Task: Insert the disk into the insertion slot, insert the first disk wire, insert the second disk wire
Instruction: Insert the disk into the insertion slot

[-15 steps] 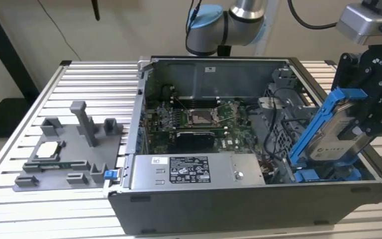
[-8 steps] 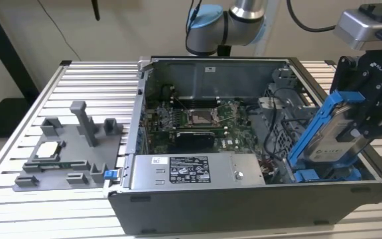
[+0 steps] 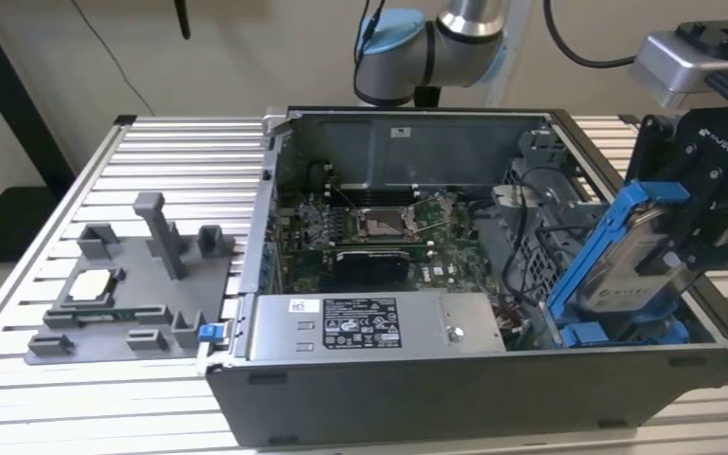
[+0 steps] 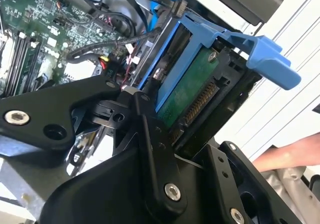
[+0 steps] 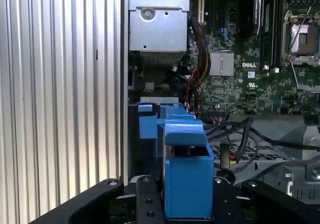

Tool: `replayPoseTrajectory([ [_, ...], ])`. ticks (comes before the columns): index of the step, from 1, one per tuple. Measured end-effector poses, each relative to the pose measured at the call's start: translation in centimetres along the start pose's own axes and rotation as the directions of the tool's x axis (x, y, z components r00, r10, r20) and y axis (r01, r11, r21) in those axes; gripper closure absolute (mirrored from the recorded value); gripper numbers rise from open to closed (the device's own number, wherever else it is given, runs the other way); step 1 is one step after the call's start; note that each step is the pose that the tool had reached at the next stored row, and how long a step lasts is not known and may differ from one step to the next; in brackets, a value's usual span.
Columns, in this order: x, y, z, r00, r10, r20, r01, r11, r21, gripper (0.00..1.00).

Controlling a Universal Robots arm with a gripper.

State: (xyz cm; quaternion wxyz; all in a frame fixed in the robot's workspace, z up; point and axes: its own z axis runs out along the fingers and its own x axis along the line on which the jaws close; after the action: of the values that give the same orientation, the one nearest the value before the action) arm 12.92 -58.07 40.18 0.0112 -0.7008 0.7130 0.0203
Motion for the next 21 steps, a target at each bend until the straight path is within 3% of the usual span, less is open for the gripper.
replayPoseTrajectory([
  [21, -0.19, -0.02, 1.79, 0.9999, 0.000, 0.0167, 0.000, 1.0000, 0.0050, 0.00],
])
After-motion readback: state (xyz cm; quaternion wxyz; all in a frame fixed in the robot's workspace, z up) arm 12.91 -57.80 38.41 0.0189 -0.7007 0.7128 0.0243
